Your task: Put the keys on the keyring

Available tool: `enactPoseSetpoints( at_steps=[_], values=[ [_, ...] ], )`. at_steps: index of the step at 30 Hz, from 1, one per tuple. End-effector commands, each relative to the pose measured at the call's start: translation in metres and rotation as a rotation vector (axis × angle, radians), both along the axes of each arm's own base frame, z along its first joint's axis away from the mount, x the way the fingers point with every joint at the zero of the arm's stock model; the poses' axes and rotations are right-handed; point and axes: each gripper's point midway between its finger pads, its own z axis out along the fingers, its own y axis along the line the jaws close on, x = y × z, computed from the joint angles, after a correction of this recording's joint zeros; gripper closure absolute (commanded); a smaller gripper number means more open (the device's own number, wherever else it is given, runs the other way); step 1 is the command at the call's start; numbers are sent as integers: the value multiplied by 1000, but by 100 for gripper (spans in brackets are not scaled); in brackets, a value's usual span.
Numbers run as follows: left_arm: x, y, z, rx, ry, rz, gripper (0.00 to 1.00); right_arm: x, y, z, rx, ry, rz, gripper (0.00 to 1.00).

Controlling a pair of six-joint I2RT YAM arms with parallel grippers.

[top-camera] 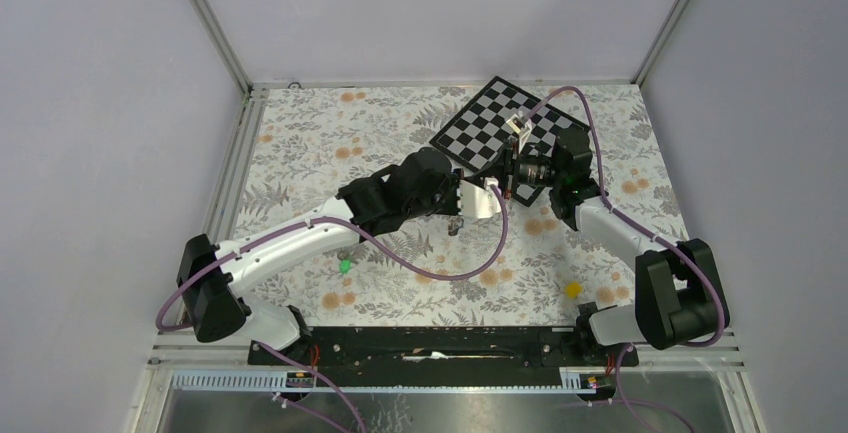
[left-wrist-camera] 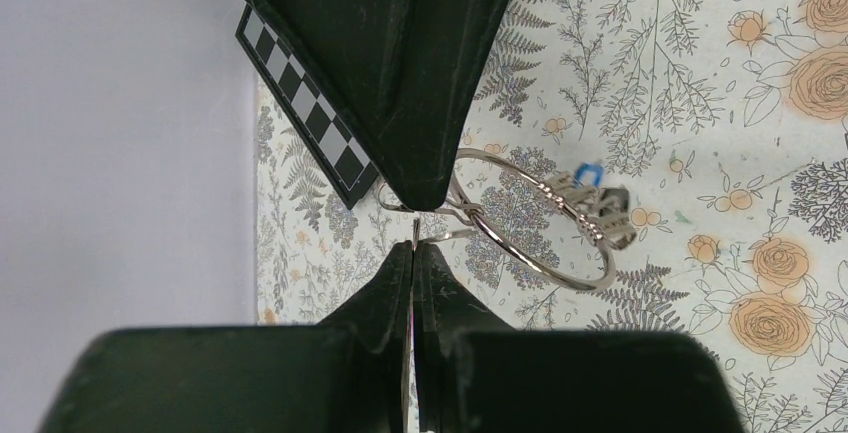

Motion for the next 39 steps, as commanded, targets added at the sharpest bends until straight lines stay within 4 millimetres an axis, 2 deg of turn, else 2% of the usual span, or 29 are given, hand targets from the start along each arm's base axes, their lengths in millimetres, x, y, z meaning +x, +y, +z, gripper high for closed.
enactPoseSetpoints(
  at_steps=[1,18,39],
  values=[
    [4,-5,19,-57,-48,6,100,-2,3,10,22,-46,29,100],
    [-1,-10,11,-43,-35,-13,100,-3,3,11,29,-42,32,100],
    [1,-12,12,-40,-46,-5,100,-9,8,11,39,-27,76,100]
  ],
)
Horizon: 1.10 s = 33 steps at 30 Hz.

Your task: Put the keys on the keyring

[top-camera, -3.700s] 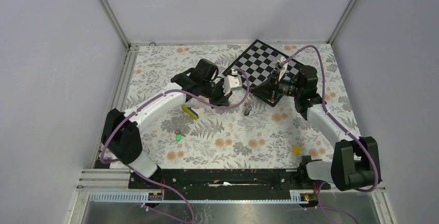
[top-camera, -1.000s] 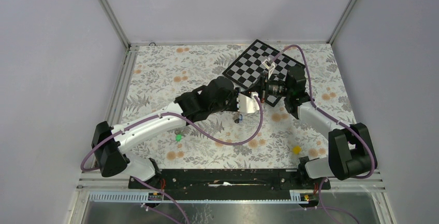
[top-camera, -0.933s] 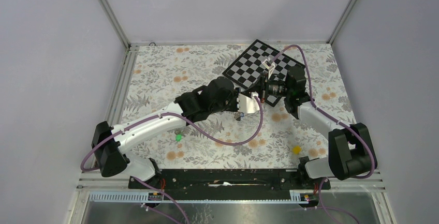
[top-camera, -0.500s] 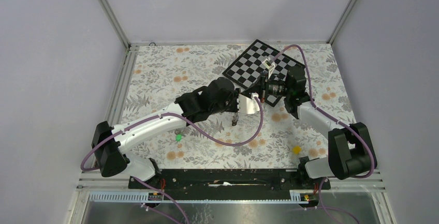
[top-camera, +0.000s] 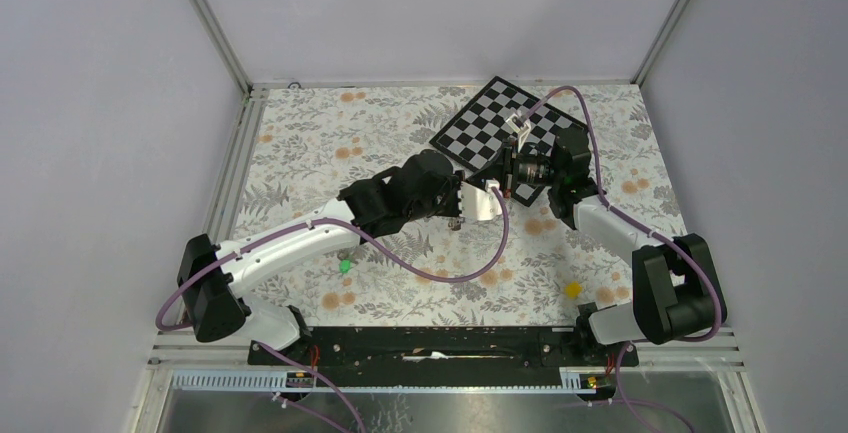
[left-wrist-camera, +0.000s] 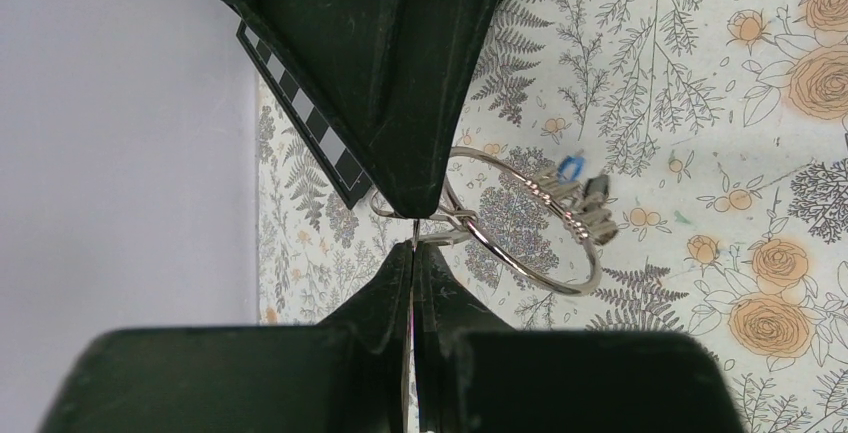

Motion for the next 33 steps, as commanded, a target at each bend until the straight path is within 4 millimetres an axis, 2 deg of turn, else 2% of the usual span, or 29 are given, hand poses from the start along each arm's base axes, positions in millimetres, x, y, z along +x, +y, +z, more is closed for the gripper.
enactPoseSetpoints(
  at_steps=[1,17,33],
  values=[
    [4,-10,14,-45,-41,-3,100,-10,6,11,25,-53,63,100],
    [4,-12,16,-53,-42,-6,100,-12,9,7,20,-45,77,100],
    [1,-12,17,-56,-40,-15,100,-3,9,0,-14,-41,28,100]
  ],
)
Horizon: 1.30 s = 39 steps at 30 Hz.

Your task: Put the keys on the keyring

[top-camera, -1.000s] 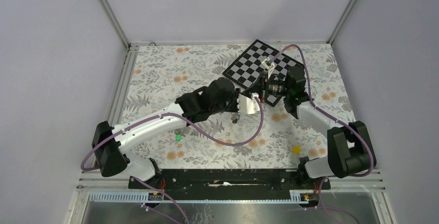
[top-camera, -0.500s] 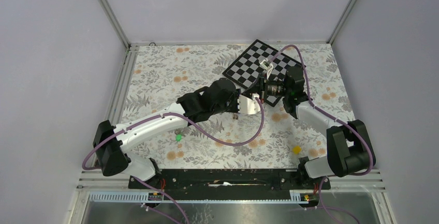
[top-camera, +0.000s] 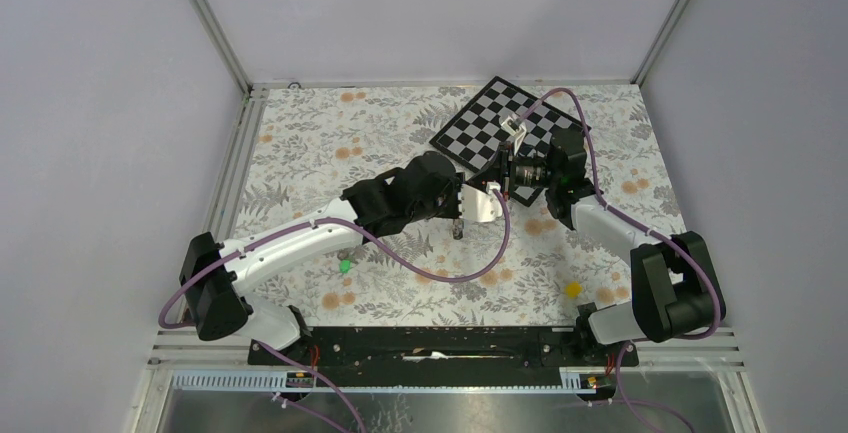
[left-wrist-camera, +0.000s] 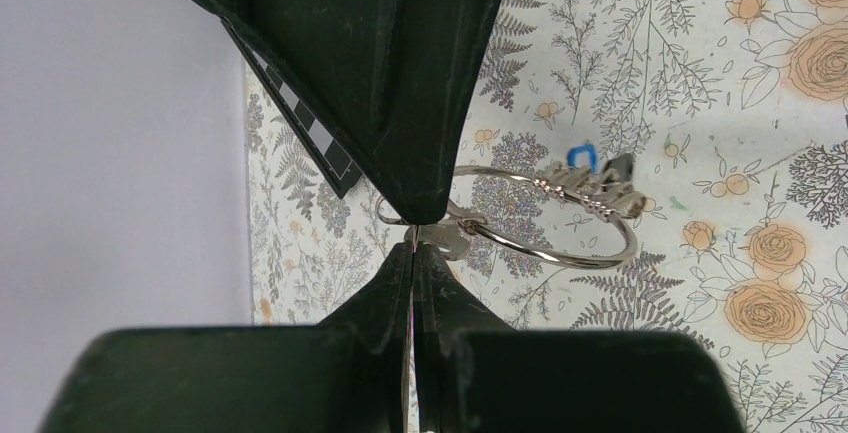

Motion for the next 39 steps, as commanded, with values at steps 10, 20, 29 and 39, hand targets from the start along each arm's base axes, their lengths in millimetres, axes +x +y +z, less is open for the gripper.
enactPoseSetpoints(
  at_steps=[10,20,29,39],
  values=[
    [-1,-17,21,-83,-40,-36,100,-1,8,7,0,-54,13,100],
    [-3,-19,17,-78,-33,-43,100,-5,9,10,18,-42,39,100],
    [-5,-21,17,-86,-23,-55,100,-6,10,10,25,-40,48,100],
    [-7,-23,20,-95,-12,-60,100,-8,12,8,24,-41,58,100]
  ],
)
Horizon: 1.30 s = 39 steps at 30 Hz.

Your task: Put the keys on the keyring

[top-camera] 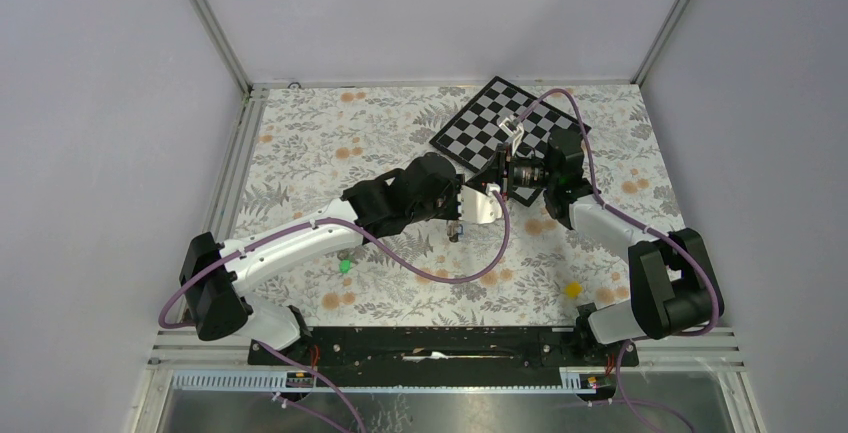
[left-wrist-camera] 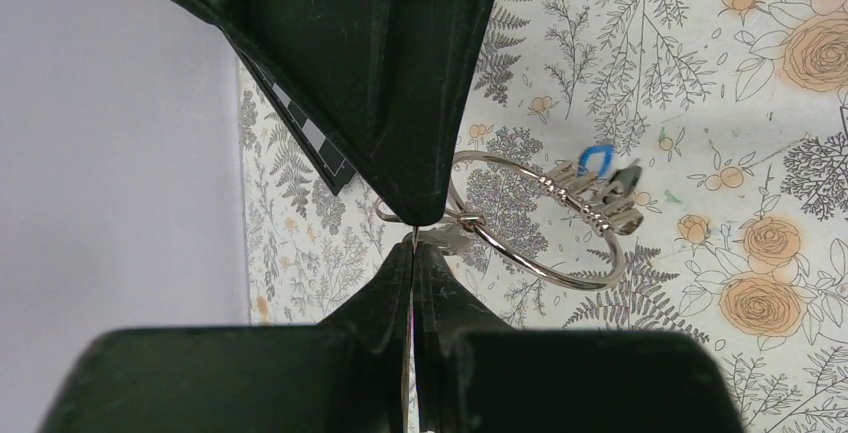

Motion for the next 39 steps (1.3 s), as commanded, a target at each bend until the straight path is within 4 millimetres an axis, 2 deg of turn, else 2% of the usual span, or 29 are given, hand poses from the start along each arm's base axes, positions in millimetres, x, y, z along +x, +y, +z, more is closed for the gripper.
enactPoseSetpoints(
  at_steps=[1,19,39],
  values=[
    [-4,-25,24,-109,-16,-55,100,-9,9,13,30,-68,57,100],
    [-7,-27,40,-151,-11,-63,100,-10,12,5,23,-66,68,100],
    [-13,-34,41,-169,26,-87,100,-13,15,3,21,-75,81,100]
  ],
)
